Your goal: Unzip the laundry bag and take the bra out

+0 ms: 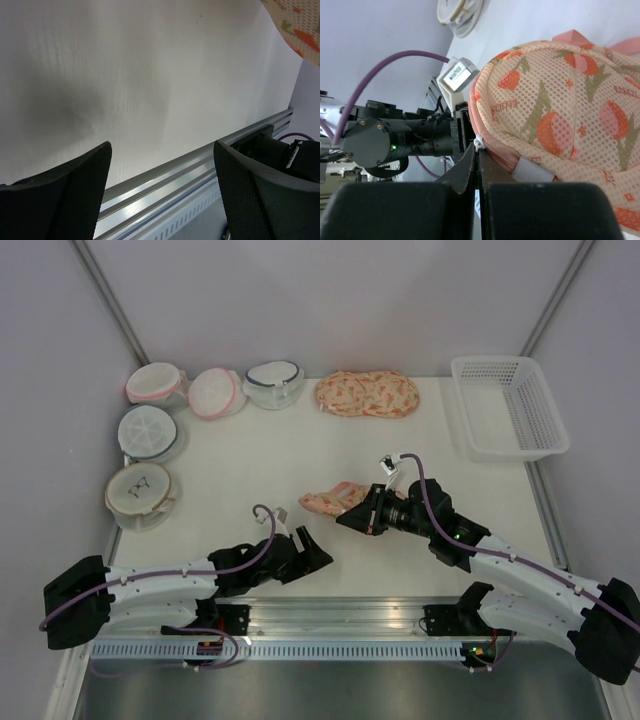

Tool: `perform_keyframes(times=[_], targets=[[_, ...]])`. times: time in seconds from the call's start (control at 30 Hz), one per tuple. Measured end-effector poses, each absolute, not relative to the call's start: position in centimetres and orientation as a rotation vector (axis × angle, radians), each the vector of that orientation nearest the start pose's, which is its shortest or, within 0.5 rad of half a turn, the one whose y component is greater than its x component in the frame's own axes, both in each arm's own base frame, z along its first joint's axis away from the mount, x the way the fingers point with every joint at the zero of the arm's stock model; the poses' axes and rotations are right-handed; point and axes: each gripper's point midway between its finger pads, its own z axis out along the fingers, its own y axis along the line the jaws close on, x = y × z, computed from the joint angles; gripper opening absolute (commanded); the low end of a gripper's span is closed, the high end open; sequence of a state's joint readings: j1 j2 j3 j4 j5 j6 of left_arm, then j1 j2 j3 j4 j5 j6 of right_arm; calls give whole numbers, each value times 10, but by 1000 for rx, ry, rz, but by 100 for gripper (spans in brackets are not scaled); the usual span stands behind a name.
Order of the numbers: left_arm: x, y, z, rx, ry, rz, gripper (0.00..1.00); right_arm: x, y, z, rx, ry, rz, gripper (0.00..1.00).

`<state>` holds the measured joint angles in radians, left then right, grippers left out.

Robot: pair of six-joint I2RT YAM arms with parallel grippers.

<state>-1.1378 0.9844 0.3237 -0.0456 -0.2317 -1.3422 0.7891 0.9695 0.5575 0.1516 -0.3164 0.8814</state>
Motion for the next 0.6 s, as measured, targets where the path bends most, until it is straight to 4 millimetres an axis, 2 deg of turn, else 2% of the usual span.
perform_keyframes(times=[0.07,0.17,0.23,0.37,0.43,0.5,0.6], targets=[[123,-269,59,-380,2445,-992,88,174,296,198,-170,2099,1379,0],[127,-265,65,-428,2391,-1030,89,167,286,189,-205,2146,1320,0],[129,-258,73,-479,2326,-1090,89,163,278,187,-231,2163,1275,0],[135,-241,91,-587,2166,-1222,100,152,259,191,-300,2174,1189,0],[138,-237,103,-638,2094,-1282,99,148,252,190,-339,2191,1149,0],[142,-235,116,-680,2037,-1329,100,144,244,183,-365,2231,1097,0],[145,-236,120,-717,2014,-1352,100,140,233,168,-384,2308,1010,0]])
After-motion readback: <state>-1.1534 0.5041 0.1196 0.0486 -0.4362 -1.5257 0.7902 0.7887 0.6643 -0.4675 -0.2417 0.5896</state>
